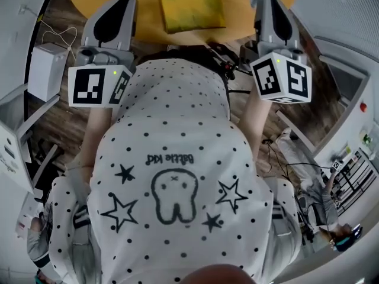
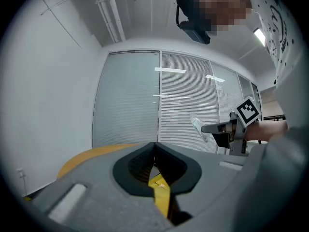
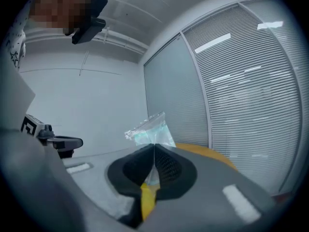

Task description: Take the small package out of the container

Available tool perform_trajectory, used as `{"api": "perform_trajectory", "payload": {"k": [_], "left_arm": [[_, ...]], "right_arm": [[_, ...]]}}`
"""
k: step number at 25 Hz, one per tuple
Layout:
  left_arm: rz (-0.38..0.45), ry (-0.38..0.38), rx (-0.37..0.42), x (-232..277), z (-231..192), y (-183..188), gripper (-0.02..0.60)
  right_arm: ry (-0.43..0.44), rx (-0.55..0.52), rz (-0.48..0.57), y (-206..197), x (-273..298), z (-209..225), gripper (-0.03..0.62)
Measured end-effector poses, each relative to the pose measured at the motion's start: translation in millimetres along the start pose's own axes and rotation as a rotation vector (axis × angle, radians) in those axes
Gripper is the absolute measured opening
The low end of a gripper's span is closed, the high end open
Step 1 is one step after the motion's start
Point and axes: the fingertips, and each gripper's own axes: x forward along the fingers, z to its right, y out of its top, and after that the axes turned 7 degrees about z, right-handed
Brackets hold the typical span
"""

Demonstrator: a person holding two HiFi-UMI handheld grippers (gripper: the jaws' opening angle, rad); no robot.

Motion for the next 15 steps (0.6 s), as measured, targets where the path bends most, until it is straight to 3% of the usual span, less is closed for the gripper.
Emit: {"api": "perform_trajectory", "payload": {"k": [15], "left_arm": [[0.045, 0.085, -0.015, -19, -16, -4, 0.011]], "right_arm": [[0.037, -0.084, -0.024, -1, -25, -12, 0.004]]}}
